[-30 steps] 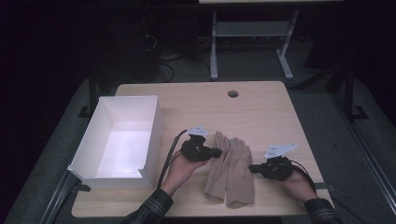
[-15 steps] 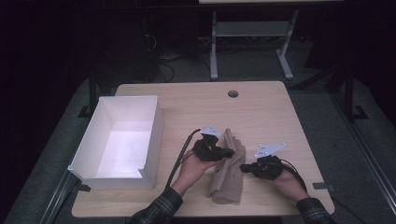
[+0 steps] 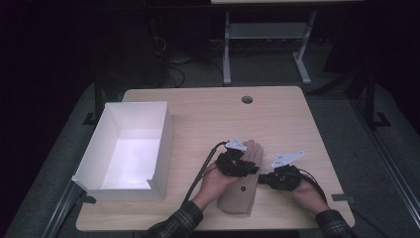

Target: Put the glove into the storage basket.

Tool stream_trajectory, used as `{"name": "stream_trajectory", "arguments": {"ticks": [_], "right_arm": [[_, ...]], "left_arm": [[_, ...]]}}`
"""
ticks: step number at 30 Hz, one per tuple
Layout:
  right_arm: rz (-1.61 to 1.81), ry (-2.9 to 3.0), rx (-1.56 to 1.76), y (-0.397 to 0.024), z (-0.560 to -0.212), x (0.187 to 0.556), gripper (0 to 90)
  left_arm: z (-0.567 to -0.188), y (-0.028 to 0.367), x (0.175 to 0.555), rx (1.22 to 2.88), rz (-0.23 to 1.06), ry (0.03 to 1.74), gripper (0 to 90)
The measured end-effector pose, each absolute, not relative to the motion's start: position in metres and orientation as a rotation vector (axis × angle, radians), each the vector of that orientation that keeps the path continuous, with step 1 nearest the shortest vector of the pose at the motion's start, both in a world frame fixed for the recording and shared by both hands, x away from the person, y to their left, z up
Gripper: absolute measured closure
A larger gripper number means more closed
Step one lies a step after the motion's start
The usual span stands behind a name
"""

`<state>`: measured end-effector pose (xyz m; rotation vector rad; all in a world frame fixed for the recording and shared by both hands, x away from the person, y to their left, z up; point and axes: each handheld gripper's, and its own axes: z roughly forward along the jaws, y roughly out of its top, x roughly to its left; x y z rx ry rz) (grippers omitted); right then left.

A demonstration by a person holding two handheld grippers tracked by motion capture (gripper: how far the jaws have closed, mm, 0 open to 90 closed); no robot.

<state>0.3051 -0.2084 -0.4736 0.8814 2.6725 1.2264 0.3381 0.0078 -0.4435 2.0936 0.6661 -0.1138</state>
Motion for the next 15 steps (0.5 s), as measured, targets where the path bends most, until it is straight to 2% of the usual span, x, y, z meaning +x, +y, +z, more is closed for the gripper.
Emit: {"name": "stream_trajectory", "arguments": {"ticks": [4,7,8,9,11,12,15], "right_arm": [[1.236,2.646,0.923,-0.221,-0.472,0.306,77.9],[1.229,2.585,0.983,-0.239,-0.470,0.309,66.8],[1.218,2.556,1.012,-0.249,-0.470,0.310,59.5],[1.218,2.556,1.012,-0.249,-0.470,0.310,59.5],[1.186,2.474,1.073,-0.261,-0.471,0.311,46.4],[1.186,2.474,1.073,-0.261,-0.471,0.311,46.4],[1.170,2.427,1.108,-0.266,-0.473,0.314,38.5]], "left_arm": [[-0.435,0.011,0.331,2.099,-0.089,0.635,82.7],[-0.437,0.009,0.323,2.118,-0.099,0.607,86.3],[-0.440,0.006,0.318,2.134,-0.111,0.598,87.0],[-0.440,0.006,0.318,2.134,-0.111,0.598,87.1],[-0.449,0.000,0.311,2.158,-0.139,0.585,87.1],[-0.449,0.000,0.311,2.158,-0.139,0.585,87.1],[-0.458,-0.003,0.307,2.211,-0.146,0.584,87.1]]}}
